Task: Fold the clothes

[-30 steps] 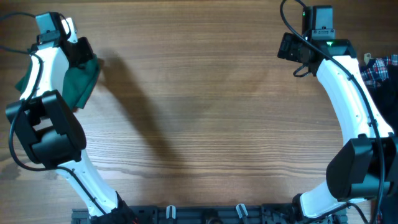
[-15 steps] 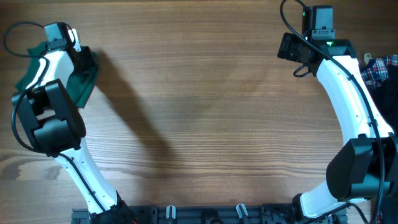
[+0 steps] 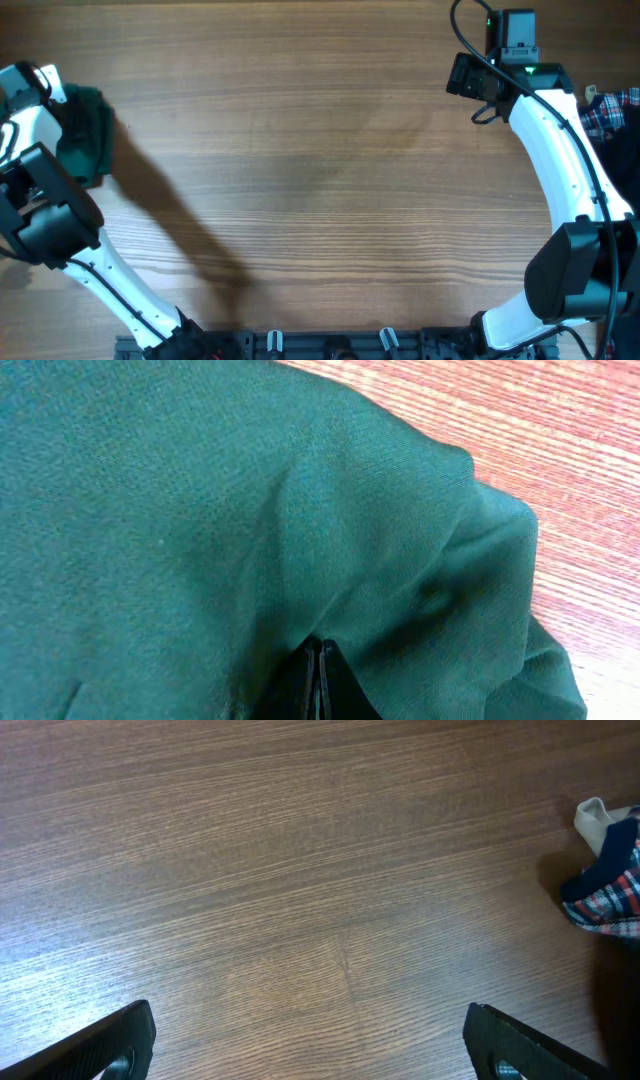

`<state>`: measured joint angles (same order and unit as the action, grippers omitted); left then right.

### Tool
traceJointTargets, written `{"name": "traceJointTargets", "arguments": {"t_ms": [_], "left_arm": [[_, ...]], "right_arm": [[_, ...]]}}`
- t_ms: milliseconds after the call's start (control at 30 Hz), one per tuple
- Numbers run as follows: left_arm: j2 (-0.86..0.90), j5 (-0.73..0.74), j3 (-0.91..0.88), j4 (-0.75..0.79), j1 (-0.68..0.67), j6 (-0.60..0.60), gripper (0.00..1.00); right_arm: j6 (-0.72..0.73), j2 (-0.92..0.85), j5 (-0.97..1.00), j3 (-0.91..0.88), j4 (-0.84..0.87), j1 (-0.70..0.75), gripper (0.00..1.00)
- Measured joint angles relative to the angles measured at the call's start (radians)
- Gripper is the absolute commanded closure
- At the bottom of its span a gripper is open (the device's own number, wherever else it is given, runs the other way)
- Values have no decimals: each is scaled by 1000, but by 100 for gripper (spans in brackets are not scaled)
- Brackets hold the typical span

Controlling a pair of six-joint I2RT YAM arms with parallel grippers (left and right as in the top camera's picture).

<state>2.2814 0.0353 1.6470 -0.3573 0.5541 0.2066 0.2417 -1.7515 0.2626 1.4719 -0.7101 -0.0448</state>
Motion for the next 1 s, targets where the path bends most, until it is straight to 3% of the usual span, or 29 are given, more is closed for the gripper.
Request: {"name": "traceJointTargets", "arguments": {"t_ms": [200,400,600,733,1000], "left_arm": [[-4,74,0,-2,8,-43,96],[-177,81,0,-205,8,-215,96],[-217,-81,2,-458,8,-407,96],[-217,-103,0,-492,24,-522,96],[-217,-118,-143,-411,103,-561,96]], "right_arm": [[0,0,0,0,0,0,0],[0,0,0,0,0,0,0],[0,0,0,0,0,0,0],[0,0,0,0,0,0,0],[0,0,0,0,0,0,0]]}}
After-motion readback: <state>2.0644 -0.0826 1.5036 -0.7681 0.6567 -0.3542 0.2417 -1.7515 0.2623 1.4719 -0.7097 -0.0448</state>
